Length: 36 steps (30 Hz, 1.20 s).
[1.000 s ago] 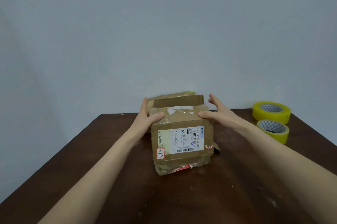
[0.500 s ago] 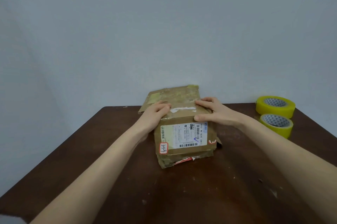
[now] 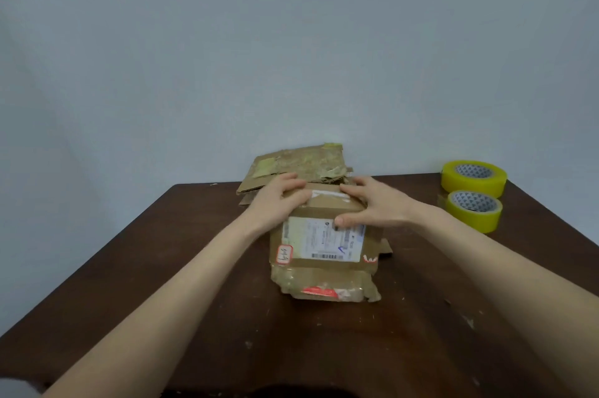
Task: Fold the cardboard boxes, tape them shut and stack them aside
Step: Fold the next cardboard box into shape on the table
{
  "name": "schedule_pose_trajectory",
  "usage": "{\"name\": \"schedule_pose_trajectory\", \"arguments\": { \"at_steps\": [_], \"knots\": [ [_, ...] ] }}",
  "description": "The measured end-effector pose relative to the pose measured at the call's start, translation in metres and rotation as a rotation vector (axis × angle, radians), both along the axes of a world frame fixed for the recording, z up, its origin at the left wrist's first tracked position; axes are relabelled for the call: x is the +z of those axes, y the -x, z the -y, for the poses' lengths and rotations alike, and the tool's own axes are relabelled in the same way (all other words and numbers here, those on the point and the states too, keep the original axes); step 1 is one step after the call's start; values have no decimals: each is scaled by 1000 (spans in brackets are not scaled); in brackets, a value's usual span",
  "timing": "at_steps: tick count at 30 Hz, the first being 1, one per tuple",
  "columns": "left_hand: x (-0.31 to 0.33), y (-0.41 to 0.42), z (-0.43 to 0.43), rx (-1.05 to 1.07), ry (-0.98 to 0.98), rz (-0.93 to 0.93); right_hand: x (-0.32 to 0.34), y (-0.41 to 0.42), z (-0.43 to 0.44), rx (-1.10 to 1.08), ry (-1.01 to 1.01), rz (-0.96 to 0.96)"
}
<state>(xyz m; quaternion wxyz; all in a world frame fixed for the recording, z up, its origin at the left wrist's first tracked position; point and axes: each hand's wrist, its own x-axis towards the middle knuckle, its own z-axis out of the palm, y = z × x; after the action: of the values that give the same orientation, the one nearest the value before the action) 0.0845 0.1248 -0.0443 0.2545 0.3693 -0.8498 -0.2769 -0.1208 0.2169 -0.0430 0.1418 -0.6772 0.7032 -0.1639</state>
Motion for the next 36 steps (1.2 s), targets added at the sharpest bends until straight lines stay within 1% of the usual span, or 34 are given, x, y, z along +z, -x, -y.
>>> {"name": "schedule_pose_trajectory", "arguments": {
  "at_steps": [2, 4, 5, 6, 7, 9, 10, 12, 14, 17, 20, 23, 27, 31, 36],
  "knots": [
    [-18, 3, -7, -38, -45, 24, -4, -1, 1, 9, -55, -198],
    [-30, 2, -12, -64, -94, -28, -7, -2, 2, 17, -43, -336],
    [-30, 1, -10, -64, -75, -5, -6, -3, 1, 25, -38, -386],
    [-30, 0, -4, -55, -30, 64, -4, -4, 1, 39, -41, -417],
    [-28, -2, 0, -50, 51, 164, -3, -6, 1, 52, -49, -425],
    [-22, -2, 4, -22, 292, 391, -1, -10, 2, 63, -72, -404],
    [-20, 0, 1, -4, 412, 462, -2, -13, 2, 66, -79, -405],
    [-21, 6, -11, -4, 548, 485, -3, -18, 2, 58, -82, -431],
    [-26, 12, -24, -52, 566, 484, -4, -24, 1, 47, -72, -473],
    [-29, 12, -28, -70, 600, 513, -7, -33, 0, 42, -14, -522],
    [-31, 9, -29, -79, 568, 545, -14, -37, -5, 36, -6, -487],
    [-28, 10, -32, -93, 530, 576, -16, -37, -9, 35, -20, -501],
    [-22, 11, -31, -104, 491, 552, -7, -36, -11, 59, -27, -444],
    [-29, 13, -31, -79, 550, 537, -12, -37, -15, 54, 29, -445],
    [-27, 14, -30, -87, 538, 584, -16, -38, -15, 34, 12, -444]
  ]
}}
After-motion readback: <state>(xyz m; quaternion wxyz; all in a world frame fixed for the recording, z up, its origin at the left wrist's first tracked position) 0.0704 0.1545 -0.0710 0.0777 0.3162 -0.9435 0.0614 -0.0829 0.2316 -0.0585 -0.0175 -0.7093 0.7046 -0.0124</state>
